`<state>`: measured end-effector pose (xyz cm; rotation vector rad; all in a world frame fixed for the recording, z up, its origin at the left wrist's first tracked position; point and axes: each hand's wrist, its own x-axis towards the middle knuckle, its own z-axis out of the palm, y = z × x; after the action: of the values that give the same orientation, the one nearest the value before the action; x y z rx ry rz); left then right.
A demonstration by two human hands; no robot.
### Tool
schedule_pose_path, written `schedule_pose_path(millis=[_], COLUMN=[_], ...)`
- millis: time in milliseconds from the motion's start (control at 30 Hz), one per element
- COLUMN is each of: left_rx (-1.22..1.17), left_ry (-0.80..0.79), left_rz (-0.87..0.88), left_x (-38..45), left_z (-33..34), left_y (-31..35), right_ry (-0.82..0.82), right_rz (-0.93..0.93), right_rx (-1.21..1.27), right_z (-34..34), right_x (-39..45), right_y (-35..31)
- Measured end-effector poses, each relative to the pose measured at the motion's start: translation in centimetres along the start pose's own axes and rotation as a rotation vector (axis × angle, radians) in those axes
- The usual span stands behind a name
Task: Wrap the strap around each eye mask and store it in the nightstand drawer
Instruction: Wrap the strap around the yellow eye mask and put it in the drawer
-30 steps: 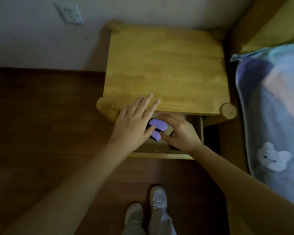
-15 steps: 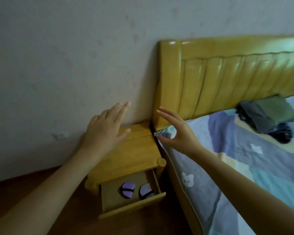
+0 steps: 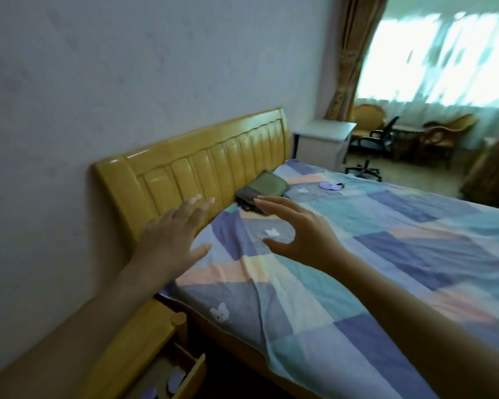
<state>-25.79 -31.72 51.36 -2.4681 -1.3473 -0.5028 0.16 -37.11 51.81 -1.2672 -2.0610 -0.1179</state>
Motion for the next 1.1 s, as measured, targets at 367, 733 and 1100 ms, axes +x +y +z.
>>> schedule_pose_path(millis=[367, 733, 1100], left_rx=[-0.194, -0.399, -0.35], left_ry=[0.133, 0.192, 0.237], left_rz=[0.513, 0.811, 0.919], left_x=[1.6, -4.5, -1.7], left_z=[-8.1, -13.5, -14.2], left_y=[29.1, 62.0, 88.0], right_ry=[0.196, 0.307, 0.247], right_rz=[0.368, 0.632, 0.845], right_rx=[-0.395, -0.587, -0.642], right_z=[-25.4, -45.8, -61.0], right_x=[-25.0, -51.0, -66.0], right_y=[-1.0, -2.7, 5.6])
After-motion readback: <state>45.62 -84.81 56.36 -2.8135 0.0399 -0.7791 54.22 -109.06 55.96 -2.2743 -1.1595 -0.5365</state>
